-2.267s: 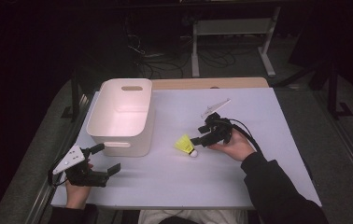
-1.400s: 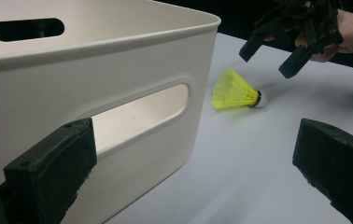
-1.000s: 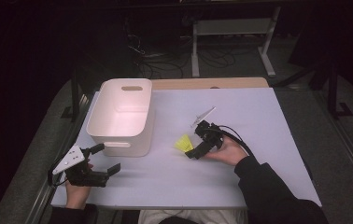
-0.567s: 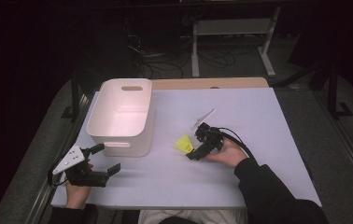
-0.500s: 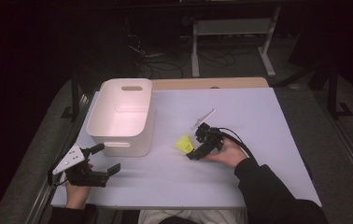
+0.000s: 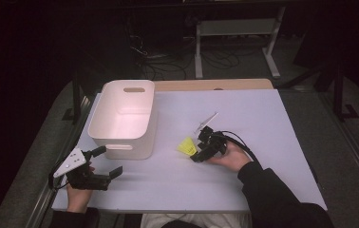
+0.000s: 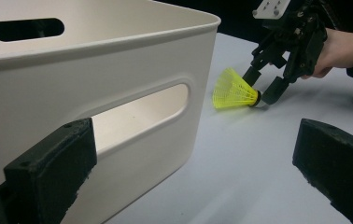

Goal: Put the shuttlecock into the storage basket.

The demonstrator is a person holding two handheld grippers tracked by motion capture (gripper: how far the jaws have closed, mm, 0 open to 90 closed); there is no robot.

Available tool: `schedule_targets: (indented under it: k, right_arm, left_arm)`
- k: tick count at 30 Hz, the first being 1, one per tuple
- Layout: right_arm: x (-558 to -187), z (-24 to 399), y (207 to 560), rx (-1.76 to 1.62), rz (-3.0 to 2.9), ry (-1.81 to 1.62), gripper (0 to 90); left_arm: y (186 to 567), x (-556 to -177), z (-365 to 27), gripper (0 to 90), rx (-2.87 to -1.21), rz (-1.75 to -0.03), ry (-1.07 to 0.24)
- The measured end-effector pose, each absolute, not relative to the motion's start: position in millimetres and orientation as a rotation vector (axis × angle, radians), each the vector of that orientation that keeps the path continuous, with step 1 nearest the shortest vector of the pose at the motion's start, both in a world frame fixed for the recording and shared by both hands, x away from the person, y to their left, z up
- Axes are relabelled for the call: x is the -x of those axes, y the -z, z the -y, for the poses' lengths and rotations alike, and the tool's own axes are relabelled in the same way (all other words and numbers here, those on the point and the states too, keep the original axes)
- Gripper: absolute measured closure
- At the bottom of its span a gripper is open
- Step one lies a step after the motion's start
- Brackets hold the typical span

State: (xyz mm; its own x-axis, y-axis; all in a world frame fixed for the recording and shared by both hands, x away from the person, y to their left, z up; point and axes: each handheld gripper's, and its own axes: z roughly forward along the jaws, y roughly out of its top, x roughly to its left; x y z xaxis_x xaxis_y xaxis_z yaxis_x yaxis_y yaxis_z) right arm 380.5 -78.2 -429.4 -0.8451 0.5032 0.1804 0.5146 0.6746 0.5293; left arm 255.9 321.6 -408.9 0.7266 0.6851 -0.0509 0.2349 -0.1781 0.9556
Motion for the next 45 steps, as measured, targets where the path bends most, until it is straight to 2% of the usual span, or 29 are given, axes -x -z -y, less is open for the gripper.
schedule_targets:
  k: [5,25,45]
  right_arm:
    - [-381.4,78.6,430.0,0.877,2.845,0.908,45.2]
    - [-383.3,76.2,434.2,0.886,2.788,0.874,61.8]
    - [-381.1,78.8,422.9,0.85,2.809,0.947,63.1]
  left_arm:
    - [409.0,-256.0,-321.5,0.0,-1.745,-0.732,-0.473]
    - [409.0,-256.0,-321.5,0.0,-1.745,-0.732,-0.472]
    - [409.0,-255.9,-321.5,0.0,-1.745,-0.733,-0.472]
